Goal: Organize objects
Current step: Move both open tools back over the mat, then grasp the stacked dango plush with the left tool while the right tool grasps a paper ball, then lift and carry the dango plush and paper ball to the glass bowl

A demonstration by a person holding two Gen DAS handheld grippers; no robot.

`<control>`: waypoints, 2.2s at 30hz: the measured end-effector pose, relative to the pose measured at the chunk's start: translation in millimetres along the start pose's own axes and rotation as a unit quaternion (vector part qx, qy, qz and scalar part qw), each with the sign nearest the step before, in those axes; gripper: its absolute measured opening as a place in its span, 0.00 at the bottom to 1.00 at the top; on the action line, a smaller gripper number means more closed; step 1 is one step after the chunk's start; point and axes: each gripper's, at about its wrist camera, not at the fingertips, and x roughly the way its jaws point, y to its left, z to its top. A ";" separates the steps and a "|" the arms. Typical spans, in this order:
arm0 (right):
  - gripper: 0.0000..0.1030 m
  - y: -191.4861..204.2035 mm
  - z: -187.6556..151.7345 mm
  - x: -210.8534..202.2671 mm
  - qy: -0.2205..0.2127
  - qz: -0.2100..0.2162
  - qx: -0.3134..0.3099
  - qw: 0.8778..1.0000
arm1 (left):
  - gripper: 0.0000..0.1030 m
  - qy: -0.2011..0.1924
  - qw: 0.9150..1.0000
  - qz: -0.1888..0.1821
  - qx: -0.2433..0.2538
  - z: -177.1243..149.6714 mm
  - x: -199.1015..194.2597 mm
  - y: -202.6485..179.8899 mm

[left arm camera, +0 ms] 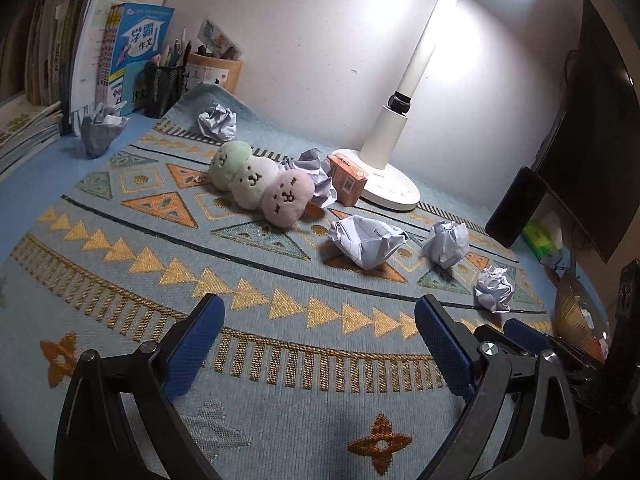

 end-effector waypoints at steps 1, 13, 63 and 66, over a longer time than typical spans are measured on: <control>0.62 -1.1 0.1 0.8 0.003 0.002 0.002 1.000 | 0.93 0.001 1.000 0.003 0.000 0.3 0.4 -0.1; 0.62 30.2 61.4 11.1 0.026 0.055 -0.012 0.998 | 0.93 0.040 0.991 -0.012 -0.123 56.8 12.5 37.9; 0.35 -17.6 -22.6 -14.4 0.085 0.066 0.050 0.993 | 0.71 0.151 0.979 -0.051 0.127 -3.6 21.3 -29.1; 0.43 -23.5 -29.0 -20.5 0.093 0.079 0.049 0.991 | 0.73 0.151 0.982 -0.045 0.108 -17.2 15.3 -28.9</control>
